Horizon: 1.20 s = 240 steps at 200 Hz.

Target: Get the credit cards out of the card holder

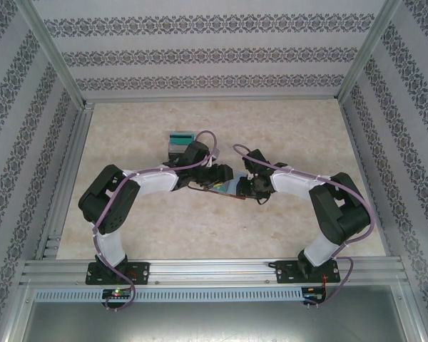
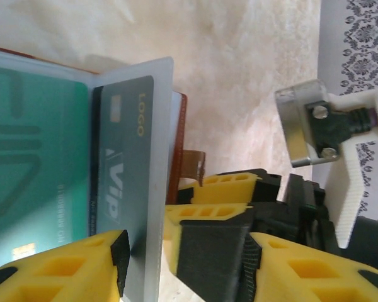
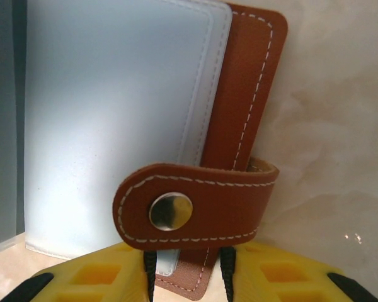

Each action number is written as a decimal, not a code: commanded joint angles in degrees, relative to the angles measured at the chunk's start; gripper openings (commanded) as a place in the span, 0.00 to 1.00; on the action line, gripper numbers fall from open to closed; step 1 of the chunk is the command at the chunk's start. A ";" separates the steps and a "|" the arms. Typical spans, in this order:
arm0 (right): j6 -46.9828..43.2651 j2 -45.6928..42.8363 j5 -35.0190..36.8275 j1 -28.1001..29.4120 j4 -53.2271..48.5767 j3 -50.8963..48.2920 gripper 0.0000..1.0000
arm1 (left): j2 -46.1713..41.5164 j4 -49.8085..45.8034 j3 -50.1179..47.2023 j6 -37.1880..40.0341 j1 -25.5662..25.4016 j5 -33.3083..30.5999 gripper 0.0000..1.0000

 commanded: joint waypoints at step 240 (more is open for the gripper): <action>1.40 0.40 -2.43 -0.96 1.25 3.13 0.14 | 1.24 -3.79 -0.48 -0.92 2.25 -5.15 0.38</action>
